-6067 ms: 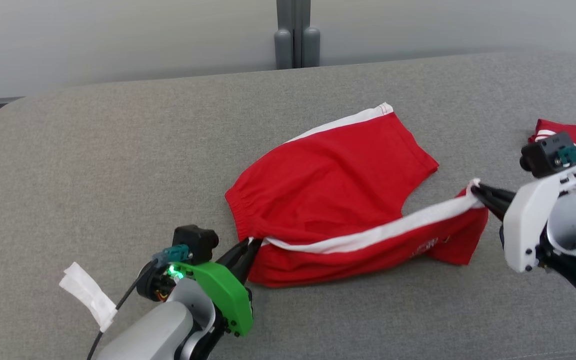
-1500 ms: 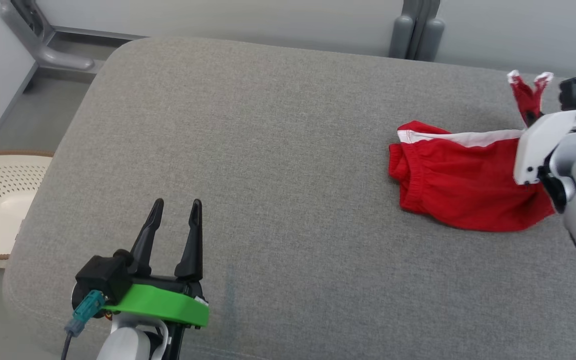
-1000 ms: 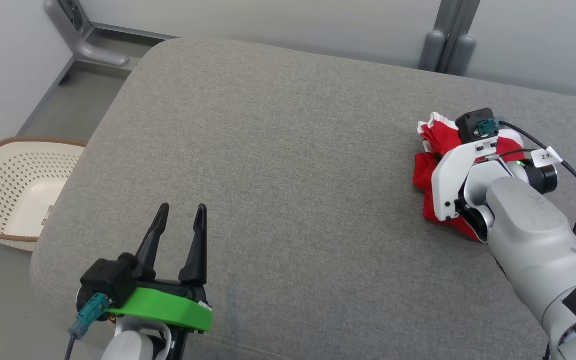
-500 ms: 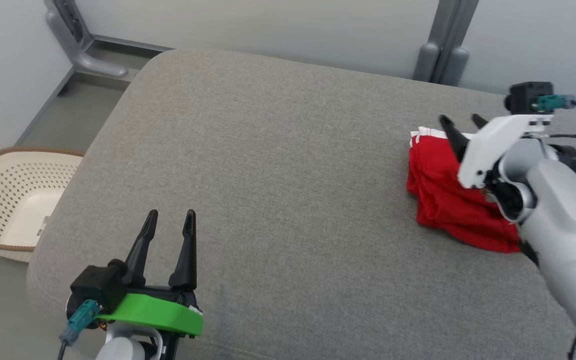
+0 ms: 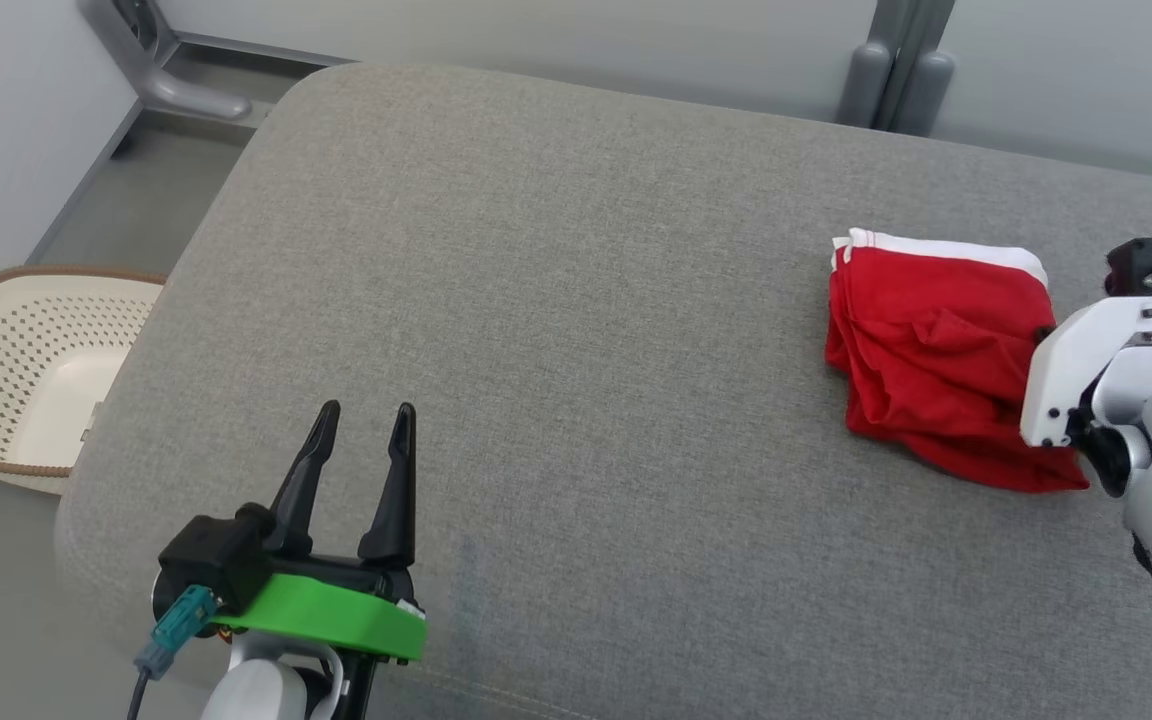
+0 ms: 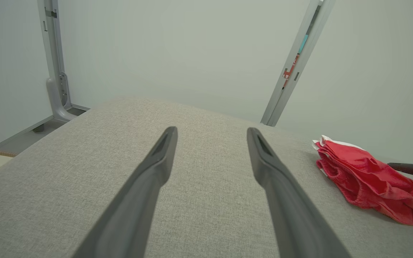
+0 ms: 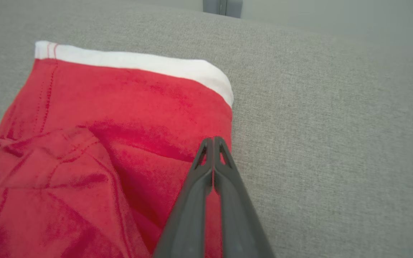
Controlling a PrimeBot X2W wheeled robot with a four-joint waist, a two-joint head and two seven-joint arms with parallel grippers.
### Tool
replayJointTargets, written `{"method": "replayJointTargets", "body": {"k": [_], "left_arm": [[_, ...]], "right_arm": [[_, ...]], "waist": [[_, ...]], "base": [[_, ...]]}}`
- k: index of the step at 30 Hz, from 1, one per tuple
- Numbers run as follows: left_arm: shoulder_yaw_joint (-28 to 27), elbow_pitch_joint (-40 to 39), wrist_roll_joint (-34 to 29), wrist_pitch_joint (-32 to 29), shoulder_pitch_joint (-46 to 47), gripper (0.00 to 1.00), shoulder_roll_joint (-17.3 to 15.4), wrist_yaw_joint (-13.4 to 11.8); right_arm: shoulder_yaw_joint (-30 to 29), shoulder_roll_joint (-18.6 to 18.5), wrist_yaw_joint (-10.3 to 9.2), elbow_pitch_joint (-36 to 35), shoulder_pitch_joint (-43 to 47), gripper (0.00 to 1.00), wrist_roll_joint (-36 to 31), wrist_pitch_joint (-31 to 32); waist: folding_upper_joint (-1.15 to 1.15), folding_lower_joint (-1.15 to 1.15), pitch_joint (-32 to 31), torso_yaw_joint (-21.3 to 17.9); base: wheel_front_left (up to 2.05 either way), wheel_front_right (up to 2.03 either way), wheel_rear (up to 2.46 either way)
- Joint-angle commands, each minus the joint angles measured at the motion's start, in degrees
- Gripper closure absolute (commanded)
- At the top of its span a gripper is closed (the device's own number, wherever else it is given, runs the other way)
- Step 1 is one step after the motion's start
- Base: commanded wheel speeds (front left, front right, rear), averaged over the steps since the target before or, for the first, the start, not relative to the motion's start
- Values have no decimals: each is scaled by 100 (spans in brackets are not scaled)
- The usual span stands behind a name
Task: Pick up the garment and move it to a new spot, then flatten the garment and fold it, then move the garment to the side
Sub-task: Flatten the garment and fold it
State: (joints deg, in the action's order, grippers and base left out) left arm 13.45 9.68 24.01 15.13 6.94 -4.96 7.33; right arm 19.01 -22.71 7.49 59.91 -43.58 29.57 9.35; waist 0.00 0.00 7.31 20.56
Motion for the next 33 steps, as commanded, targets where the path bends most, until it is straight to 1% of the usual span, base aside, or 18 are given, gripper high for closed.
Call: {"method": "replayJointTargets", "body": {"k": [1,4,7,14,18,21,23,25,26,27,30,31,33], "left_arm": [[-4,-11,1,-4,93,0,-7,17],[-37,-20,-5,-4,76,0,-7,17],[-126,-9,-33,-4,-25,0,-24,17],[-139,-5,-66,-3,-144,0,-47,18],[-129,20,-64,-3,-178,0,-64,18],[-177,45,-52,-4,-231,0,-89,18],[-226,60,-49,-4,-285,0,-94,18],[-295,79,-49,-4,-343,0,-93,18],[-340,86,-37,-3,-371,0,-89,18],[-400,92,-22,-4,-409,0,-82,18],[-594,117,-6,-3,-519,0,-47,17],[-684,109,-14,-4,-569,0,-36,17],[-860,92,-54,-4,-661,0,-13,17]], "right_arm": [[117,76,-3,-56,159,100,46,194],[331,127,-3,-310,248,100,194,530],[609,251,-2,-747,449,100,388,829],[1182,344,-3,-1893,978,100,588,1123],[1462,519,-2,-2556,1339,100,648,1082],[1574,733,-2,-3088,1656,100,886,995],[1552,809,-3,-3432,1834,100,1036,875],[1457,833,-3,-3737,2001,100,995,614],[1393,861,-3,-3850,2098,64,963,478],[1272,867,-3,-3975,2205,0,864,277],[804,886,-2,-4228,2486,0,453,-331],[484,958,-3,-4243,2648,0,300,-533],[45,1095,-1,-4333,2876,0,-66,-785]], "waist": [[0,0,114,114],[0,0,115,116],[0,0,35,24],[0,0,-210,-229],[0,0,-328,-359],[0,0,-428,-494],[0,0,-506,-590],[0,0,-587,-694],[0,0,-633,-750],[0,0,-676,-820],[0,0,-803,-1024],[0,0,-851,-1102],[0,0,-921,-1252]], "base": [[0,0,0],[0,0,0],[0,0,0],[0,0,0],[0,0,0],[0,0,0],[0,0,0],[0,0,0],[0,0,0],[0,0,0],[0,0,0],[0,0,0],[0,0,0]]}}
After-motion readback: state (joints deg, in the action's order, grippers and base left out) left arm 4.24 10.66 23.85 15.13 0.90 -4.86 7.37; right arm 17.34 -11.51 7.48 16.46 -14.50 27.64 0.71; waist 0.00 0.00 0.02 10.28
